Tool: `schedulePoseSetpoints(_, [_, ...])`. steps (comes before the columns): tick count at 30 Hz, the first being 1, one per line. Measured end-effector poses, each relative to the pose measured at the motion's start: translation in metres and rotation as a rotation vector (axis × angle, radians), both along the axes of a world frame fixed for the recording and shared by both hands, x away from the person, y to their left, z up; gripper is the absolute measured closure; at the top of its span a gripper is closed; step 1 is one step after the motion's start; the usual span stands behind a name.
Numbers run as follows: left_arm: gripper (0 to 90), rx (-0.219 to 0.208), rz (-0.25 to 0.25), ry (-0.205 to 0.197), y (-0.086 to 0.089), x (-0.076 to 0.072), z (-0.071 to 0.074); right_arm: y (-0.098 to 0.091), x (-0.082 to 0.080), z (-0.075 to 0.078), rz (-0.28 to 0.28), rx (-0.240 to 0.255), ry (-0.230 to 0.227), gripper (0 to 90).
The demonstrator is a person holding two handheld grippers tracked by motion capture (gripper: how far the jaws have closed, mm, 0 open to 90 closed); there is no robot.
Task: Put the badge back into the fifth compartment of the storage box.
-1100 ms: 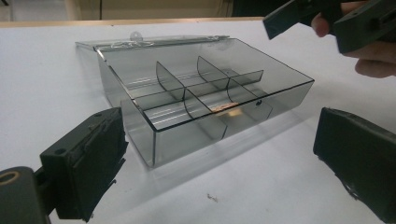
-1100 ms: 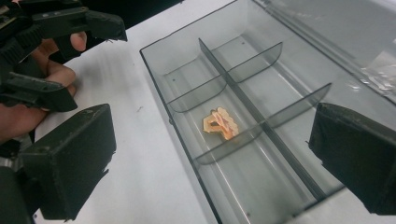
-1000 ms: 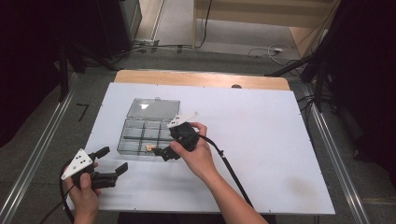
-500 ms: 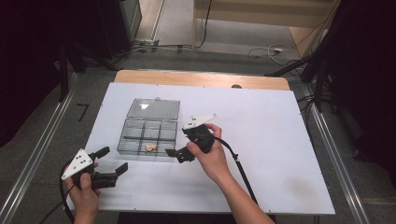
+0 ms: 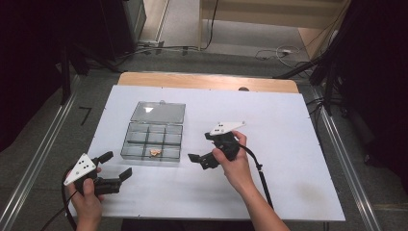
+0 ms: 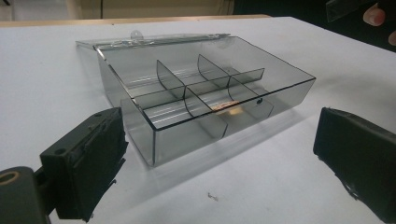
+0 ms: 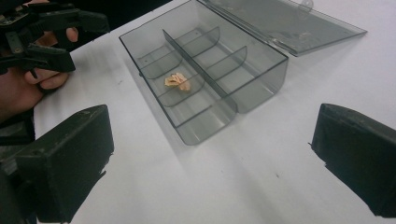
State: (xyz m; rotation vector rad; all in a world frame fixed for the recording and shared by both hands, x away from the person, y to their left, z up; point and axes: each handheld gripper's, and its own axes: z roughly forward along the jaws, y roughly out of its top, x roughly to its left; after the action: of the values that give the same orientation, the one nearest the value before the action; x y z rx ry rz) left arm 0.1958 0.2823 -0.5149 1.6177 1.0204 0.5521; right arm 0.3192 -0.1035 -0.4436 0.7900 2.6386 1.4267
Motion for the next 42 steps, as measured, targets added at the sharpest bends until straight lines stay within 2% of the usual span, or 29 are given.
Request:
schedulePoseSetpoints(16, [3.0, 0.011, 0.000, 0.002, 0.000, 0.000, 0.000, -0.045, -0.003, -0.004, -0.062, 0.009, -0.001, 0.0])
schedulePoseSetpoints(42, [3.0, 0.014, 0.005, 0.002, -0.001, 0.000, 0.000, -0.142, -0.006, -0.013, -0.226, 0.022, -0.005, 0.0])
